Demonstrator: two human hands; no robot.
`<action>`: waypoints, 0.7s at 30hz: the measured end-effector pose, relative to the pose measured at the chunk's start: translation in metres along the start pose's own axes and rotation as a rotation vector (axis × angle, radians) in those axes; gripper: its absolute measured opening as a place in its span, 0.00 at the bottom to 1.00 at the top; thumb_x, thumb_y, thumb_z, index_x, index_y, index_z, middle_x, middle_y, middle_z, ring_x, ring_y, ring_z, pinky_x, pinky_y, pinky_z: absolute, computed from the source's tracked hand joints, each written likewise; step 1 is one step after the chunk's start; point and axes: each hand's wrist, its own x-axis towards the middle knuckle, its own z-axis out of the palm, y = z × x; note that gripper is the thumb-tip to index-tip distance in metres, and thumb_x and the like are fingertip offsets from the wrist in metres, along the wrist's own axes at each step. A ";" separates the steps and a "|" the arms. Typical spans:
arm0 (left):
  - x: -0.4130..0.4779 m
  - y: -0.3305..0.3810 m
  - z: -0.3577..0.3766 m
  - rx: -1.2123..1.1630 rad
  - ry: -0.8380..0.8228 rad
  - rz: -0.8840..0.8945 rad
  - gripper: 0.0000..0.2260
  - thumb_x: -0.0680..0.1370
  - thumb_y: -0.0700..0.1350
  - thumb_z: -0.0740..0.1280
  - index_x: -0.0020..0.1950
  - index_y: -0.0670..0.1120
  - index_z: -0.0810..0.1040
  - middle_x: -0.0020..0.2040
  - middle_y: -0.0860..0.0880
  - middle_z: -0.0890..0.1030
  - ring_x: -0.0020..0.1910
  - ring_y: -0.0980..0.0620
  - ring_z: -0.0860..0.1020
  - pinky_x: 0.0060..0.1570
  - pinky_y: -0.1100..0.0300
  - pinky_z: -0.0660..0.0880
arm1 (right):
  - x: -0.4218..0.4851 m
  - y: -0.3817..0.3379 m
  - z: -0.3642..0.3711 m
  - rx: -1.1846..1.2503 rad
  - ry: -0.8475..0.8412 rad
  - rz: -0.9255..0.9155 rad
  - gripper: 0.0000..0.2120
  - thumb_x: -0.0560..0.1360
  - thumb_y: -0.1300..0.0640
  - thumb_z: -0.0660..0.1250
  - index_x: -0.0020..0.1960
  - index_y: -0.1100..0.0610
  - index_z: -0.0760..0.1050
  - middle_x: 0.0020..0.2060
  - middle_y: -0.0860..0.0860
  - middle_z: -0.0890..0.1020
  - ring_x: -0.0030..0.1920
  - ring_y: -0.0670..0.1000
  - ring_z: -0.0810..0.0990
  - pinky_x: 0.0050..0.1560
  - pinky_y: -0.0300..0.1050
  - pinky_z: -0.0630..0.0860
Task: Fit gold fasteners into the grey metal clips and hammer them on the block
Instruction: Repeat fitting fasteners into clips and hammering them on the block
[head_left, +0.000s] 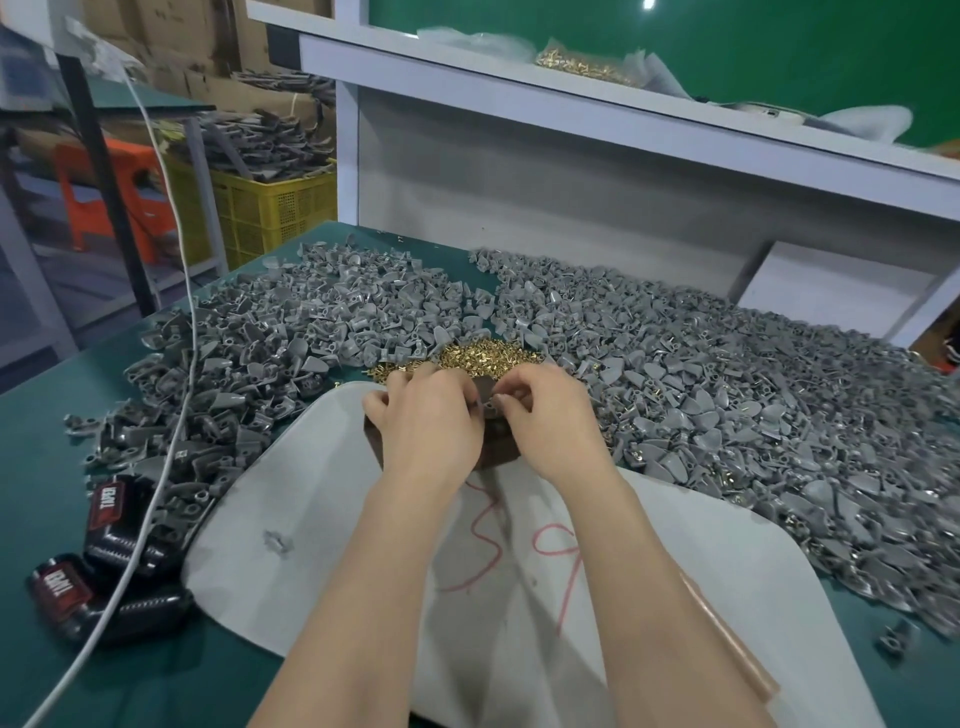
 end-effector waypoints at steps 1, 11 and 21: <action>0.000 0.000 0.000 -0.001 -0.003 0.002 0.06 0.78 0.49 0.63 0.50 0.55 0.80 0.54 0.51 0.76 0.60 0.46 0.67 0.54 0.52 0.59 | 0.000 -0.002 0.001 -0.053 -0.017 -0.014 0.05 0.76 0.61 0.65 0.49 0.57 0.79 0.48 0.52 0.76 0.48 0.51 0.74 0.52 0.43 0.70; 0.001 0.001 -0.001 -0.008 -0.024 0.025 0.07 0.79 0.45 0.62 0.51 0.53 0.79 0.55 0.51 0.75 0.60 0.45 0.67 0.53 0.53 0.58 | -0.001 -0.014 0.002 -0.253 -0.057 -0.071 0.06 0.75 0.65 0.62 0.49 0.59 0.77 0.48 0.54 0.73 0.49 0.56 0.74 0.43 0.43 0.63; 0.001 0.001 -0.001 -0.026 -0.007 0.008 0.06 0.78 0.46 0.63 0.45 0.54 0.79 0.54 0.52 0.76 0.60 0.46 0.67 0.52 0.53 0.58 | 0.001 -0.003 0.007 0.058 -0.060 0.051 0.03 0.76 0.59 0.65 0.47 0.55 0.78 0.48 0.52 0.78 0.43 0.47 0.72 0.48 0.38 0.67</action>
